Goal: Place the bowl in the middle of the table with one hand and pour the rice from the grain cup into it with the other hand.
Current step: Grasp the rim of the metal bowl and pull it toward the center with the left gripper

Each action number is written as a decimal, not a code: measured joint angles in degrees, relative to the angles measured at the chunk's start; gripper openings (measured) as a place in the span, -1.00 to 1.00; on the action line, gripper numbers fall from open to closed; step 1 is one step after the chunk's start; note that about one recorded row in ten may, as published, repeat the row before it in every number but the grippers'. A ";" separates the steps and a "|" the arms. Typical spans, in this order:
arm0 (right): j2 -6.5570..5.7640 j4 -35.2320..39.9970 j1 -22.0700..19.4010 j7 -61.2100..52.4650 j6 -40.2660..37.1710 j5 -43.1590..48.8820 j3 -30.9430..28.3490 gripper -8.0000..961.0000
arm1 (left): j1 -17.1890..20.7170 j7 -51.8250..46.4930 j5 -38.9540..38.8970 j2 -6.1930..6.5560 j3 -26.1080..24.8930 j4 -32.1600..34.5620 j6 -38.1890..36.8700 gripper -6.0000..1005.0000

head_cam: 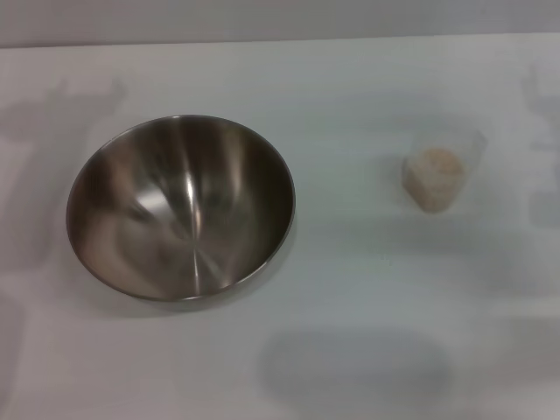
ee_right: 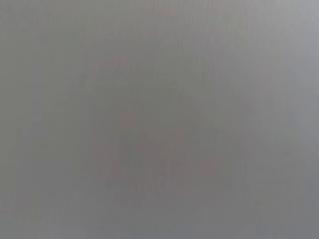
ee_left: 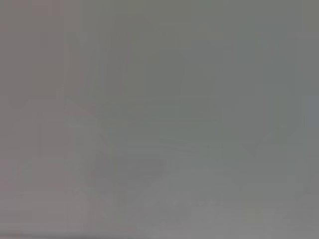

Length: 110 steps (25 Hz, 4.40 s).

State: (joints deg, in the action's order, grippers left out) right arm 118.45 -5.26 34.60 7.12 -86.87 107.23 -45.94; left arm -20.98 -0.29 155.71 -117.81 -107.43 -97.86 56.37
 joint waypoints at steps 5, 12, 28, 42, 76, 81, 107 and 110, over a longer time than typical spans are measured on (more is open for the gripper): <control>-0.06 0.37 0.33 0.00 0.00 0.00 -0.03 0.39 | -3.16 5.33 -4.09 0.00 -5.35 -1.15 15.89 0.64; -0.19 1.00 0.80 0.00 0.70 0.00 -0.03 0.39 | -6.38 7.57 -0.58 0.03 -7.31 -0.49 30.97 0.64; -0.51 1.31 1.06 0.00 1.28 0.00 -0.03 0.38 | -7.31 6.73 3.66 -0.25 -4.11 1.73 42.58 0.64; -0.57 1.31 0.82 -0.05 1.13 -0.01 -0.03 0.39 | -14.67 6.67 6.40 -0.44 -2.44 13.55 42.40 0.64; -0.94 1.83 1.09 0.00 1.23 -0.10 -0.03 0.39 | -19.43 6.88 7.31 -0.17 -2.55 24.86 38.24 -0.64; -0.94 1.83 1.09 0.00 1.27 -0.10 -0.03 0.39 | -19.60 7.17 7.62 -0.11 -2.80 25.20 38.09 -0.66; -0.94 1.76 0.61 -0.60 1.26 -0.09 -0.03 0.39 | -27.45 12.45 2.58 0.50 -12.95 25.35 40.80 -0.89; -0.89 1.73 0.54 -0.65 1.26 -0.09 -0.03 0.39 | -27.45 12.45 2.58 0.50 -12.95 25.35 40.80 -0.88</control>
State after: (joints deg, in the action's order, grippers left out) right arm 117.56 -3.53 35.14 6.47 -85.61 107.13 -45.97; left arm -48.44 12.16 158.28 -117.31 -120.37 -72.51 97.16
